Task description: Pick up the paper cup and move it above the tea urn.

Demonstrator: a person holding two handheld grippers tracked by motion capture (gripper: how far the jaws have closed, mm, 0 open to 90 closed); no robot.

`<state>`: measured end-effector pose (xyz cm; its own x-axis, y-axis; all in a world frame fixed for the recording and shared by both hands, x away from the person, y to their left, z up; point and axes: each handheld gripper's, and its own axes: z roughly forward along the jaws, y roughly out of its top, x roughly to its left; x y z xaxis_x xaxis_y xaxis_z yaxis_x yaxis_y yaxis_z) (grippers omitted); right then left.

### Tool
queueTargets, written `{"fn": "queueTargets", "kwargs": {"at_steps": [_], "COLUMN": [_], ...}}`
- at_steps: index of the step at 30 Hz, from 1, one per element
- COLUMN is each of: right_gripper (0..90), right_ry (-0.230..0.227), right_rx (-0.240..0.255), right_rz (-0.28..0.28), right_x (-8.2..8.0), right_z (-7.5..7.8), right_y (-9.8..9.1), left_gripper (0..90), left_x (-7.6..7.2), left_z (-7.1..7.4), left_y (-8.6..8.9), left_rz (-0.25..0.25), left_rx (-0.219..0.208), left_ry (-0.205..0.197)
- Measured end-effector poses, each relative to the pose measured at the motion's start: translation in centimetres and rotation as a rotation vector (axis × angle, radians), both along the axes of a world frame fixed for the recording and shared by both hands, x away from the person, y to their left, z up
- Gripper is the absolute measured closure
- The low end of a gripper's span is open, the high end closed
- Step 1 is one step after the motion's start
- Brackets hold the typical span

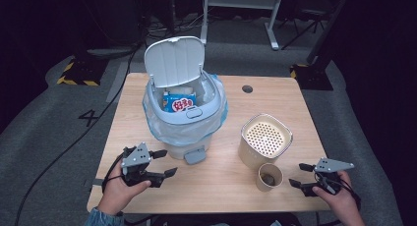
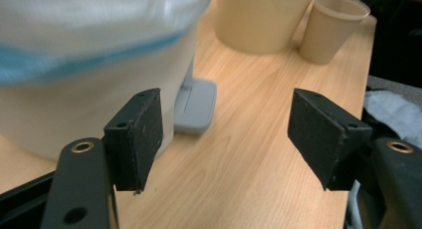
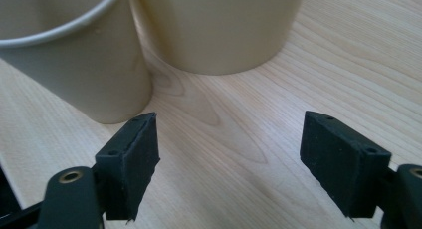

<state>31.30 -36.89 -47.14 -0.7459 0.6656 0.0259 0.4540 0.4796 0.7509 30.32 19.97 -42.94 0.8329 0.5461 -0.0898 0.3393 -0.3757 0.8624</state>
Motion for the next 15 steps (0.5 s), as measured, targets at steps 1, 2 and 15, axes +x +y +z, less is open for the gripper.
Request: {"fn": "queueTargets", "kwargs": {"at_steps": [1,2,15], "right_gripper": [23.0,22.7,19.5], "right_ry": [0.000,0.000,0.056], "right_rx": [0.000,0.000,0.013], "right_rz": [0.000,0.005,0.041], "right_x": [0.0,-0.1,-0.8], "right_z": [0.0,0.0,-0.4], "right_y": [0.0,0.1,1.7], "left_gripper": [28.3,26.3,26.6], "left_x": [0.2,0.3,1.9], "left_z": [-0.5,-1.0,-5.7], "left_y": [0.0,0.0,1.0], "left_rz": [-0.010,-0.019,0.056], "left_rx": [0.007,0.010,0.139], "left_ry": [0.008,0.023,0.130]}}
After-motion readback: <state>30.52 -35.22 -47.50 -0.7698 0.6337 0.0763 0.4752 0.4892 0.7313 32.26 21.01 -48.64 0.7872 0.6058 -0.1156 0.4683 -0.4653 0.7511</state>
